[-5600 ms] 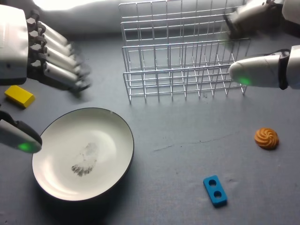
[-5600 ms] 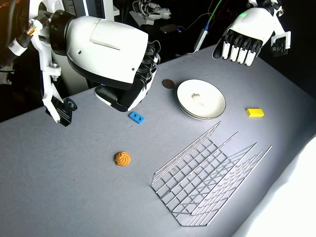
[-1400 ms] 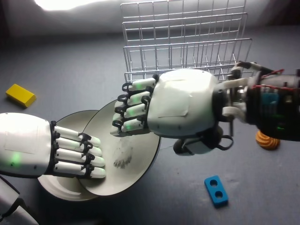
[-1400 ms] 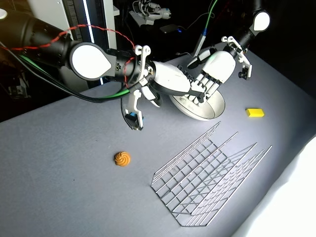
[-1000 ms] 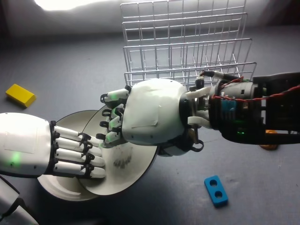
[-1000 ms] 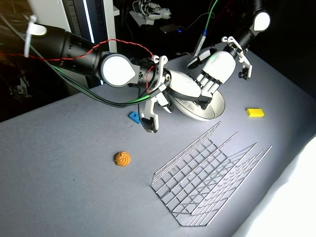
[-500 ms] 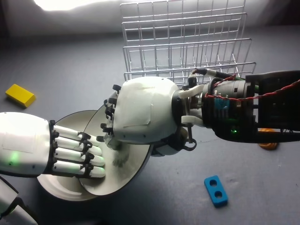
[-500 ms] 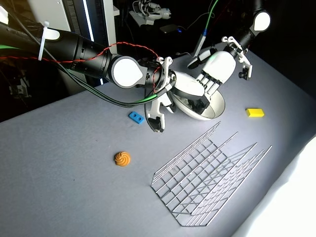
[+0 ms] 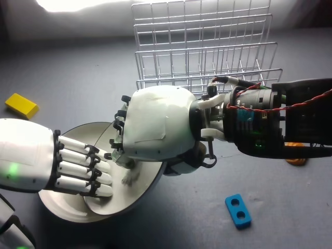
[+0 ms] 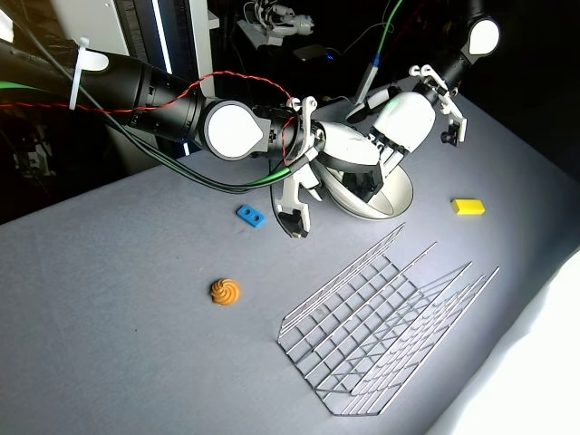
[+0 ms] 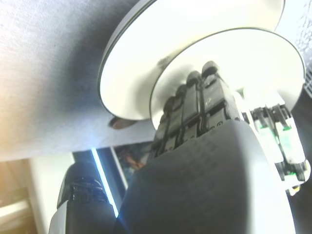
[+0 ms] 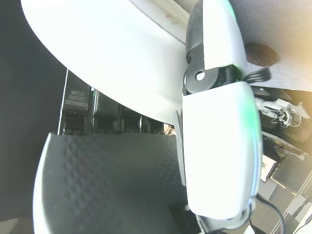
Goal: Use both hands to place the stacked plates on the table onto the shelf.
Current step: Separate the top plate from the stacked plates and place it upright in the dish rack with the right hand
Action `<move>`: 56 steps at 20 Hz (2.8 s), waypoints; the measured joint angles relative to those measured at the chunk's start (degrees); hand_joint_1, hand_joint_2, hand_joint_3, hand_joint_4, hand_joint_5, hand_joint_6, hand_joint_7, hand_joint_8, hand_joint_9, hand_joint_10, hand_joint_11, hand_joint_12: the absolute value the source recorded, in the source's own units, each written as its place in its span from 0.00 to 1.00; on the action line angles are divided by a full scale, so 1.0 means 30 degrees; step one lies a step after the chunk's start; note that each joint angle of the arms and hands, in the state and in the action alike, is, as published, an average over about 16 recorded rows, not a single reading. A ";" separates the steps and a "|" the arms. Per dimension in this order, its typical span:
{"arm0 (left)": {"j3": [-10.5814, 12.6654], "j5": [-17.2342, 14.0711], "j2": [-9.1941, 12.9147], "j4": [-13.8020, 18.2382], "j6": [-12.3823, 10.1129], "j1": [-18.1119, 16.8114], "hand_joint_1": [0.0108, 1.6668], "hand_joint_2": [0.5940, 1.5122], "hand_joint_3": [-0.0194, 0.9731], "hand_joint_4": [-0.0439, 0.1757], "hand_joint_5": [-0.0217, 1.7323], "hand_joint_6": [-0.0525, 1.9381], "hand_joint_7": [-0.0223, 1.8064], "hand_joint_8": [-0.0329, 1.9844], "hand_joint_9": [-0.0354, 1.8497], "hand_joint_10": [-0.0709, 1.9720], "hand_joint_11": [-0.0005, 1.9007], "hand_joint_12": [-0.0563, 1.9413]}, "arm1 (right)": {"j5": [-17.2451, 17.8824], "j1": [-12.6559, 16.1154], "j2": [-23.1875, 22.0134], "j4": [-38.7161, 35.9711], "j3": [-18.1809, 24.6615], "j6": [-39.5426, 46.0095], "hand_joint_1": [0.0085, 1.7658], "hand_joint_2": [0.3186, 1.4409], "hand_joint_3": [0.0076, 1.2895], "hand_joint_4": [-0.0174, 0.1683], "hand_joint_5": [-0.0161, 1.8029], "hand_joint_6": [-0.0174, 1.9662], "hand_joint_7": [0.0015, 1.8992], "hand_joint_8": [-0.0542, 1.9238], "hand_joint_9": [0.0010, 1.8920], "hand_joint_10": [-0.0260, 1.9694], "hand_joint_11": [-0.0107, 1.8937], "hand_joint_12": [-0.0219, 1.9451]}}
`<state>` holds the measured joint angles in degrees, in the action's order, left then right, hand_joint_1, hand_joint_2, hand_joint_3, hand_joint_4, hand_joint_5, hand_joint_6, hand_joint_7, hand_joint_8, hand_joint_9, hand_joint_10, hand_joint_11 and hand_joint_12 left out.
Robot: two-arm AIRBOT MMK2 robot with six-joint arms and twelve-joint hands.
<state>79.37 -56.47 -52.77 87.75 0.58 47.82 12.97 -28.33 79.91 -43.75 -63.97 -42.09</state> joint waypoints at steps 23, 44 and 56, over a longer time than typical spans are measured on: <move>-0.0254 -0.0525 0.3781 0.2058 -0.4282 -0.4112 0.00 0.54 0.04 0.19 0.04 0.04 0.03 0.02 0.03 0.04 0.01 0.03 | -0.0696 0.1155 -0.2593 0.1214 0.2493 0.0007 0.70 0.57 0.00 0.11 0.50 0.42 0.53 0.44 0.61 0.29 0.42 0.58; -0.0051 0.0329 0.4682 0.3915 -0.5273 -0.4560 0.00 0.53 0.04 0.20 0.04 0.04 0.02 0.02 0.03 0.04 0.01 0.03 | -0.3198 0.5554 -0.6272 0.7074 0.4607 0.0920 0.76 0.59 0.00 0.08 0.51 0.52 0.55 0.47 0.53 0.55 0.40 0.61; -0.0054 0.0394 0.4681 0.3655 -0.5413 -0.4695 0.00 0.53 0.04 0.20 0.04 0.04 0.03 0.02 0.03 0.04 0.01 0.03 | -0.4685 0.7808 -0.7106 1.2402 0.4299 0.1152 0.76 0.60 0.00 0.06 0.51 0.50 0.55 0.48 0.53 0.52 0.40 0.61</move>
<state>79.20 -55.29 -38.72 98.71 -15.66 33.74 -1.09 -4.91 58.59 -6.54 -51.08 -38.63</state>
